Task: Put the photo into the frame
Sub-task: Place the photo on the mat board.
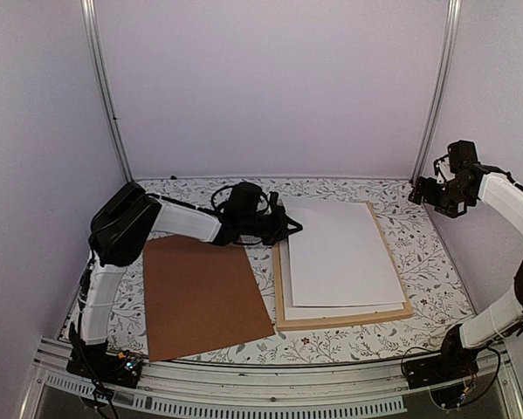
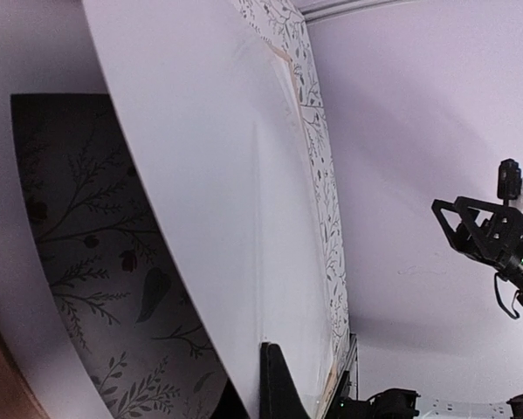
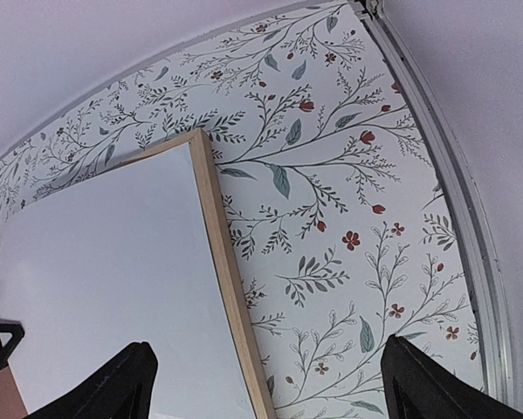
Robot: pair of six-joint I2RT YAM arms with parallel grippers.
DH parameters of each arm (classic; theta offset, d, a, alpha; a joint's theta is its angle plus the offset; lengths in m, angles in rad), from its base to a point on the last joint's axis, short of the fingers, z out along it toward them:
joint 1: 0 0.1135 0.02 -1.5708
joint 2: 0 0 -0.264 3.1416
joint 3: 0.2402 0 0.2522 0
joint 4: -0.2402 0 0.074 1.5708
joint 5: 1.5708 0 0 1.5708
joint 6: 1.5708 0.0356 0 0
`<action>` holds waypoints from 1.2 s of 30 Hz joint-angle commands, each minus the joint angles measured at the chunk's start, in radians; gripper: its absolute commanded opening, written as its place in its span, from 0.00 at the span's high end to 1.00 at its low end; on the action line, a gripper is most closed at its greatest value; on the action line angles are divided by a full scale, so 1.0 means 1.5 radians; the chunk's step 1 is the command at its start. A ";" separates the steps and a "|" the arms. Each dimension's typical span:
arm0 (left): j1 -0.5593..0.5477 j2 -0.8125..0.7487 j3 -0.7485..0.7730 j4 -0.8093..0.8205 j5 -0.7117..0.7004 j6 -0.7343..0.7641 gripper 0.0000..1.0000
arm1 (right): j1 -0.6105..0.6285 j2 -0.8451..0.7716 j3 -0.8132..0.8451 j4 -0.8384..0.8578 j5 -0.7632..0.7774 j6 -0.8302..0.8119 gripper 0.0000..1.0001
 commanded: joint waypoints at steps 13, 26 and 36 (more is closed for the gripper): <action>0.007 0.013 0.016 -0.051 0.007 0.050 1.00 | -0.003 0.001 -0.007 0.017 -0.010 0.001 0.07; 0.014 0.004 -0.007 -0.046 -0.012 0.048 1.00 | -0.003 0.001 -0.013 0.019 -0.012 0.003 0.07; 0.014 0.007 -0.010 -0.041 -0.020 0.042 1.00 | -0.003 0.001 -0.016 0.019 -0.012 0.003 0.07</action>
